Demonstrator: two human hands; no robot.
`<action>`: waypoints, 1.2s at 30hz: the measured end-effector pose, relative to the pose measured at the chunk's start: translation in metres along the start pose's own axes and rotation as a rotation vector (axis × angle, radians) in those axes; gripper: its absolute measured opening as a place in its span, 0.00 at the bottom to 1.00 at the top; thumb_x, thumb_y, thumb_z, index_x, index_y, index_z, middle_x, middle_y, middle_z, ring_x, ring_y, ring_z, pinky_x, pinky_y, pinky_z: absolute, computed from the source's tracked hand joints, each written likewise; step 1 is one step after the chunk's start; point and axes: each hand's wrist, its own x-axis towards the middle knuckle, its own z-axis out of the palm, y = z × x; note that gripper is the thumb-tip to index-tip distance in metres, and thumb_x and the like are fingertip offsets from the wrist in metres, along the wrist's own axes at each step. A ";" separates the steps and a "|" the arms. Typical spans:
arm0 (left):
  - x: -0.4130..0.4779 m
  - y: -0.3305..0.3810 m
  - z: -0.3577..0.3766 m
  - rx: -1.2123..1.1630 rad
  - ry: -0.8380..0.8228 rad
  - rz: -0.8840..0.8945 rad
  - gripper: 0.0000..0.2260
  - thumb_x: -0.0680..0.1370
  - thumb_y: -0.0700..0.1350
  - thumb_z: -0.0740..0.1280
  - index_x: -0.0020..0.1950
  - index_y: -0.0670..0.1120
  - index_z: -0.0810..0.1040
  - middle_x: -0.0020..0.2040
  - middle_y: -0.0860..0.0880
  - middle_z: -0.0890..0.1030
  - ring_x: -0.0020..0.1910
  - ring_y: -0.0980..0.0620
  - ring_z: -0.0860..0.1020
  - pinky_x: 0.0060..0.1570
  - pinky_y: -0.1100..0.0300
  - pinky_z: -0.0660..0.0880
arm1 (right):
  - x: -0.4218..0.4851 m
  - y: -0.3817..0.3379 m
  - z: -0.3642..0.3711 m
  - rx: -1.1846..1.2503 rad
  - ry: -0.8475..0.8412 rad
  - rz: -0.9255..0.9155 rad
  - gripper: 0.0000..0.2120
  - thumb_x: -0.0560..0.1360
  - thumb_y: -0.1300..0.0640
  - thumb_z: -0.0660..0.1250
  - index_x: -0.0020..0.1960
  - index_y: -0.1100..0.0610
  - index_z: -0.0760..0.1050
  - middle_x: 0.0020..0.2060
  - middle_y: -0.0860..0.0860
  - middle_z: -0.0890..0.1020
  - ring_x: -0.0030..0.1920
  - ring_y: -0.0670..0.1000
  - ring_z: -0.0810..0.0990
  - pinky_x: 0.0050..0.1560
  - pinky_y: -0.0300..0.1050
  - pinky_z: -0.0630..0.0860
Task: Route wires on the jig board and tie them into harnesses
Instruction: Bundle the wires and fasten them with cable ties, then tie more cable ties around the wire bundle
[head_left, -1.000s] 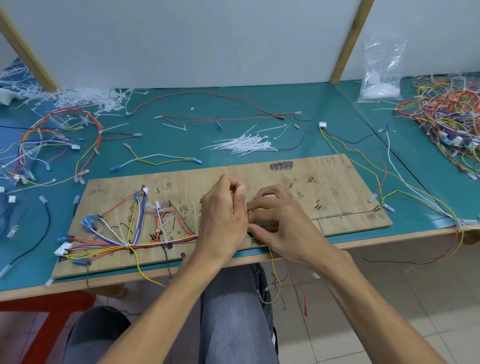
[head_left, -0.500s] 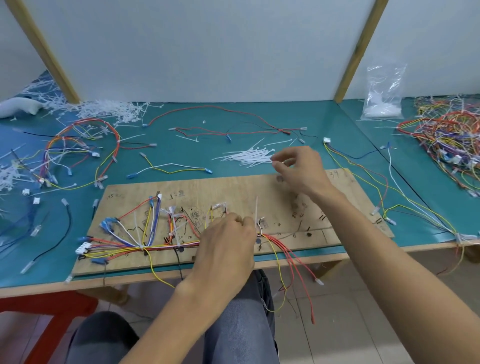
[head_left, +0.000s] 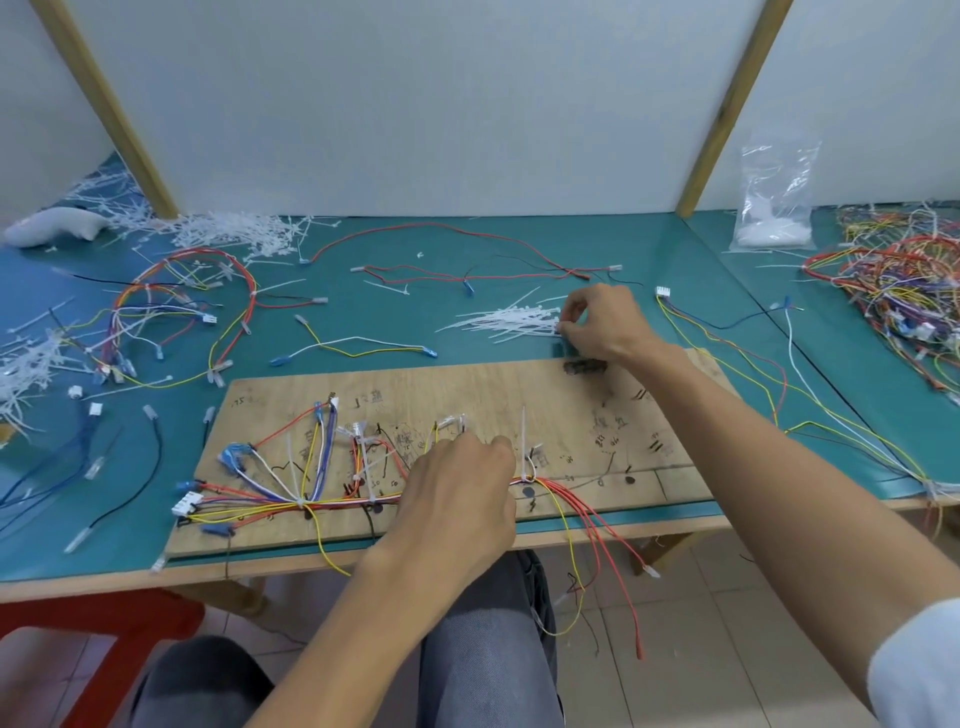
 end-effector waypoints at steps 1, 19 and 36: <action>0.000 0.000 0.000 -0.001 0.001 0.004 0.05 0.80 0.44 0.62 0.53 0.47 0.76 0.41 0.49 0.73 0.48 0.40 0.81 0.39 0.51 0.70 | -0.002 -0.001 -0.004 0.008 0.002 -0.021 0.03 0.75 0.55 0.72 0.46 0.53 0.84 0.45 0.49 0.87 0.48 0.55 0.84 0.54 0.52 0.82; -0.030 0.003 0.002 -0.005 0.072 0.094 0.13 0.81 0.37 0.61 0.65 0.43 0.75 0.61 0.41 0.80 0.67 0.40 0.76 0.70 0.49 0.72 | -0.114 -0.048 -0.003 0.447 -0.076 -0.131 0.05 0.74 0.61 0.76 0.40 0.54 0.84 0.36 0.47 0.88 0.40 0.49 0.88 0.48 0.49 0.85; -0.180 -0.118 0.033 -0.602 0.701 -0.723 0.07 0.80 0.49 0.72 0.50 0.50 0.76 0.36 0.55 0.77 0.38 0.54 0.78 0.40 0.69 0.70 | -0.154 -0.110 -0.024 1.206 0.002 -0.013 0.02 0.86 0.63 0.63 0.55 0.59 0.70 0.45 0.58 0.73 0.39 0.56 0.82 0.41 0.51 0.83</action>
